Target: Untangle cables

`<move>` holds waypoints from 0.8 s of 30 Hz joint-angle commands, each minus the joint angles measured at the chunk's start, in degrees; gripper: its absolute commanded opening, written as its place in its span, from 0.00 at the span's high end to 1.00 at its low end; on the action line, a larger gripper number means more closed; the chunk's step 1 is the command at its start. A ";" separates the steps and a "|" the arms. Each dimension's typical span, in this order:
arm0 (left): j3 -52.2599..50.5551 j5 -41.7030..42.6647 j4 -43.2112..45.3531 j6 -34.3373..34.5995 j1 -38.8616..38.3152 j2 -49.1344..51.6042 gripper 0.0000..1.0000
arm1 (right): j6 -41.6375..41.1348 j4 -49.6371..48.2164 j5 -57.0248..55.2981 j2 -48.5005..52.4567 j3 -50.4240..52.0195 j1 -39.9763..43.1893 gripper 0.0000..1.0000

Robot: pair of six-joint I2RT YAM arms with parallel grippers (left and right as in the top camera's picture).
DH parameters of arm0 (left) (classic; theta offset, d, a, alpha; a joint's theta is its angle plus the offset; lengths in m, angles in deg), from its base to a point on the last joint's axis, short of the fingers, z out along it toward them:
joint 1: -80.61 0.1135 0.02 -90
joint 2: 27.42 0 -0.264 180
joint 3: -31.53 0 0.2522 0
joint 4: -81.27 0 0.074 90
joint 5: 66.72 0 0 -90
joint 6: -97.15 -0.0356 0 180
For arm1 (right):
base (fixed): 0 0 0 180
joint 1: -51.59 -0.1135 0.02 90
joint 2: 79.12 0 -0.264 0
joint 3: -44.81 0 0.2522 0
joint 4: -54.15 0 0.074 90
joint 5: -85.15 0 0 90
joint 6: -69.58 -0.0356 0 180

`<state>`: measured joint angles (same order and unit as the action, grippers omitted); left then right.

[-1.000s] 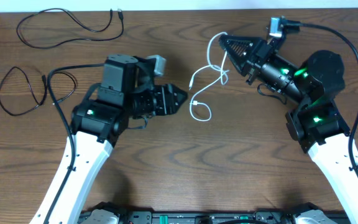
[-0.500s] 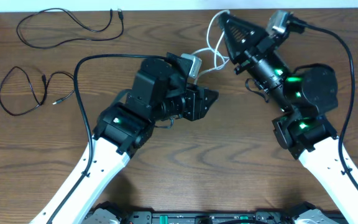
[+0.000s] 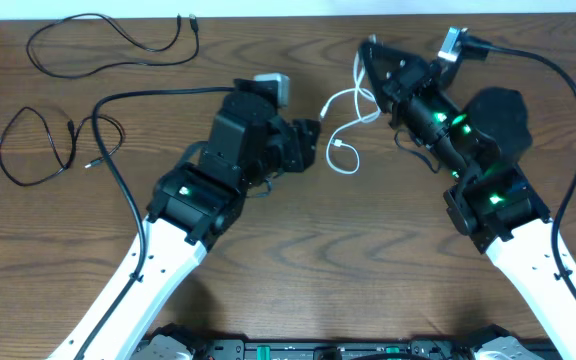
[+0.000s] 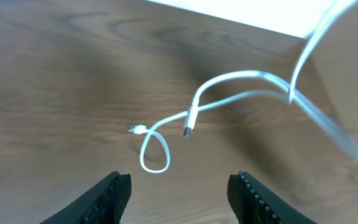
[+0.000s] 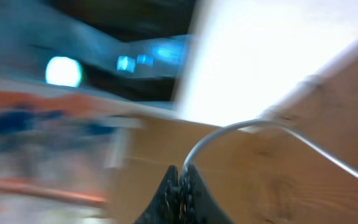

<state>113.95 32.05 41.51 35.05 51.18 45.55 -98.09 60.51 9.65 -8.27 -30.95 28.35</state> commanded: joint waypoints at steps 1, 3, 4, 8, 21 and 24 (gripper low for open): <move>-0.04 -2.43 -2.23 2.27 3.04 0.35 0.44 | 17.07 7.61 1.97 -0.44 -0.02 0.44 0.99; -0.04 -2.36 -3.41 3.30 4.44 0.35 0.43 | 25.79 10.88 6.82 -0.44 -0.02 0.33 0.99; -0.04 -2.19 -3.78 3.45 4.92 0.35 0.41 | 30.73 11.74 11.02 -0.44 -0.02 0.33 0.98; -0.04 -1.70 -4.44 3.26 5.42 0.35 0.19 | 43.28 12.04 27.80 -0.44 -0.04 0.33 0.99; -0.04 2.12 -8.70 15.56 11.41 0.39 0.13 | 47.01 -12.39 69.31 -0.46 -0.02 0.09 0.99; -0.04 10.69 -7.52 15.96 11.69 0.39 0.13 | 46.42 -18.14 71.54 -0.46 -0.02 -1.01 0.99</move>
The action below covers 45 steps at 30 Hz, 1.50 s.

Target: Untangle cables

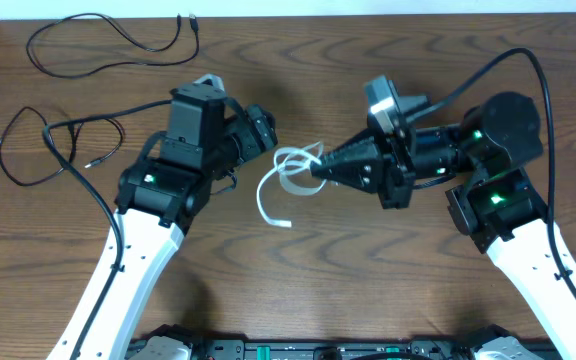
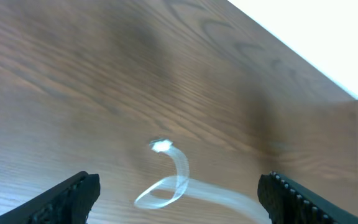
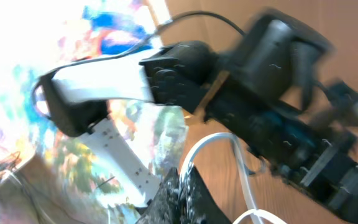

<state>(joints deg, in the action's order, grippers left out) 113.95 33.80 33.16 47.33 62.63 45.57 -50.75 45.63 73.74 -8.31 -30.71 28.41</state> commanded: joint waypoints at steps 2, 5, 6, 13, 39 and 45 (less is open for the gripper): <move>-0.04 13.90 1.20 4.66 0.24 0.37 0.13 | -0.92 -6.84 8.70 -0.42 -0.26 -1.95 0.99; -0.04 23.02 1.20 9.99 0.35 0.37 0.13 | -1.60 -12.33 9.90 -0.42 -0.28 -2.93 0.99; -0.04 24.98 1.20 10.45 0.35 0.37 0.13 | -1.57 -12.98 10.14 -0.42 -0.26 -2.91 0.99; -0.04 33.90 1.20 10.95 0.37 0.35 0.13 | -1.55 -12.87 10.78 -0.42 -0.26 0.92 0.99; -0.04 29.81 -4.79 -21.94 1.92 0.37 0.14 | -3.50 -10.12 5.29 -0.39 -0.26 7.15 0.99; -0.04 17.90 -17.46 -21.92 1.92 1.14 0.14 | -1.99 13.49 -6.27 -0.31 -0.26 13.03 0.57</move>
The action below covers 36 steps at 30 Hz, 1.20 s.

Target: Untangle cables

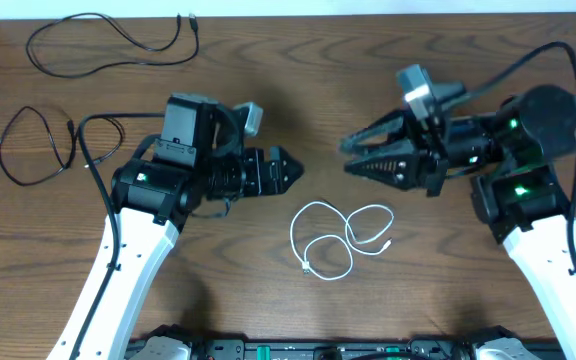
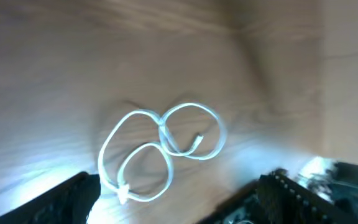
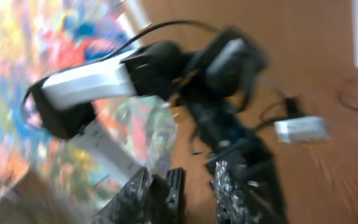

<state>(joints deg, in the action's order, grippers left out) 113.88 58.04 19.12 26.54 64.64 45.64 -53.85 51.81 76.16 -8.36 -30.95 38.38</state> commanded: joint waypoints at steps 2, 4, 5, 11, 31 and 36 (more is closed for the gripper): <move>0.02 -6.38 -5.84 -1.16 -0.13 1.73 0.13 | 3.52 15.76 -14.10 -0.24 -0.02 4.52 0.47; 0.00 -6.36 -8.28 -1.14 -0.13 2.58 0.14 | 5.97 25.88 -21.70 -0.26 -0.02 5.49 0.39; 0.00 -6.36 -9.51 -1.11 -0.13 3.06 0.14 | 6.82 30.71 -26.05 -0.26 -0.02 5.66 0.36; -0.17 -6.45 -19.15 1.46 -3.48 8.04 0.14 | 7.39 50.82 -49.11 -0.26 -0.02 5.64 0.12; -24.28 -21.22 10.10 32.57 -21.66 10.91 0.23 | 7.80 53.62 -51.95 -0.26 -0.02 5.62 0.01; -24.92 -23.78 12.74 37.94 -24.81 13.97 0.23 | 7.80 53.70 -51.93 -0.26 -0.02 5.62 0.01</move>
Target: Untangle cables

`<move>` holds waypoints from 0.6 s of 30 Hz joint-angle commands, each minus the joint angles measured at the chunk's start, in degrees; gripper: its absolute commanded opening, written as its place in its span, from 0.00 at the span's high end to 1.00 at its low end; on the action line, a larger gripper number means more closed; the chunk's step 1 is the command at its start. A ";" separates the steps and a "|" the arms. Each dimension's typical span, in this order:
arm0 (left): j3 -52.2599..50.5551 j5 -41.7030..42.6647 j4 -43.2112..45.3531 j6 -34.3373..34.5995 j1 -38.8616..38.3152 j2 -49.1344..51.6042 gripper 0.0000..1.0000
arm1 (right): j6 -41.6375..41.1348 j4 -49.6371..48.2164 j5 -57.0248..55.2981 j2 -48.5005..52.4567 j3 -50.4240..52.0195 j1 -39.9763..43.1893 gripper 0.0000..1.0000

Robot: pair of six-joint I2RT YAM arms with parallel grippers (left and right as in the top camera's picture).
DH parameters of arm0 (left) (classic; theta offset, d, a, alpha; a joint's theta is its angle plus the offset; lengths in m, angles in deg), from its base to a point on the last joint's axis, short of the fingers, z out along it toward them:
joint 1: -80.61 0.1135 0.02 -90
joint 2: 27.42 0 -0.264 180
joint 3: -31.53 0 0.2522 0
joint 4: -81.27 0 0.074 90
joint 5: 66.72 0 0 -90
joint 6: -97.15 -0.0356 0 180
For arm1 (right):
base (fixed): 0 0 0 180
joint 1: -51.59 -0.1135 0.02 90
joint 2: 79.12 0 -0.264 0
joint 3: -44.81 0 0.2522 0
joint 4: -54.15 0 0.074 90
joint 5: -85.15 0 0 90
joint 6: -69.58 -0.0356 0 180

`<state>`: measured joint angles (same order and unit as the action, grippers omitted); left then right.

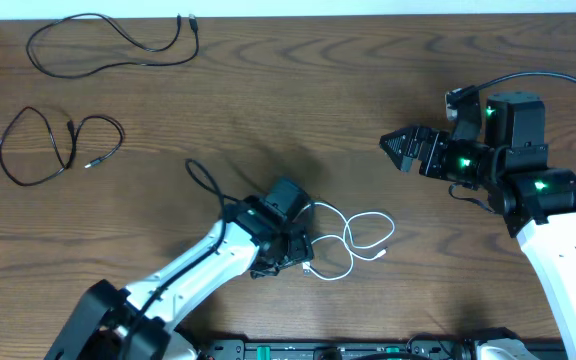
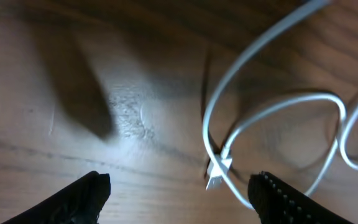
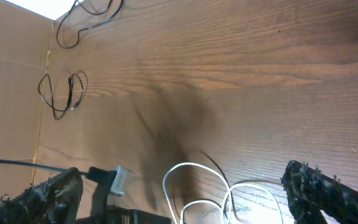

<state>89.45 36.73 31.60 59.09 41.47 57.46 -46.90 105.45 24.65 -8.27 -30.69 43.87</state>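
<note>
A white cable (image 1: pixel 346 243) lies in loose overlapping loops on the wooden table, near the front centre. My left gripper (image 1: pixel 290 255) is low over its left loop and open. In the left wrist view the cable's white plug (image 2: pixel 218 175) lies between the wide-apart fingers (image 2: pixel 91 195), with nothing gripped. My right gripper (image 1: pixel 406 150) hangs open to the right of and beyond the cable, holding nothing. The right wrist view looks down on the white loops (image 3: pixel 199 182) from a distance.
Two black cables lie apart from the white one: a long one (image 1: pixel 108 40) at the far left edge and a coiled one (image 1: pixel 56 146) at the left. A cardboard wall (image 3: pixel 8 93) borders the table's left side.
My left gripper was raised left of the white cable; now it is down at the cable's left loop, still open. The right gripper has drawn back to the right, open. The cable has hardly shifted.
My right gripper was first shut on the white cable at the far centre, then held it up over the middle of the table. Later the cable lay in loops on the table with both grippers open above it. Now the left gripper sits low at the cable.
</note>
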 commanded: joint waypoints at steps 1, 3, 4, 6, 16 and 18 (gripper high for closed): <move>-0.48 -1.90 0.22 9.07 -3.04 3.41 0.23 | 0.85 0.17 -0.39 -0.35 -0.28 0.13 0.01; -0.48 -1.55 0.26 13.22 -4.94 4.68 0.23 | 0.85 0.20 -0.42 -0.35 -0.28 0.13 0.01; -0.48 -0.61 0.61 14.78 -5.90 5.07 0.23 | 0.83 0.20 -0.42 -0.35 -0.28 0.13 0.01; -0.48 0.87 1.53 15.89 -7.06 5.16 0.23 | 0.85 0.20 -0.42 -0.35 -0.28 0.13 0.01; -0.57 -2.62 4.04 22.99 -9.22 6.29 0.31 | 0.85 0.17 -0.42 -0.35 -0.28 0.13 0.01; -0.57 -2.60 4.33 23.02 -9.40 6.97 0.34 | 0.85 0.17 -0.44 -0.35 -0.28 0.13 0.01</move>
<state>89.23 35.86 35.69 79.81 32.38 62.75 -46.90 105.60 24.65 -8.27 -30.69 43.87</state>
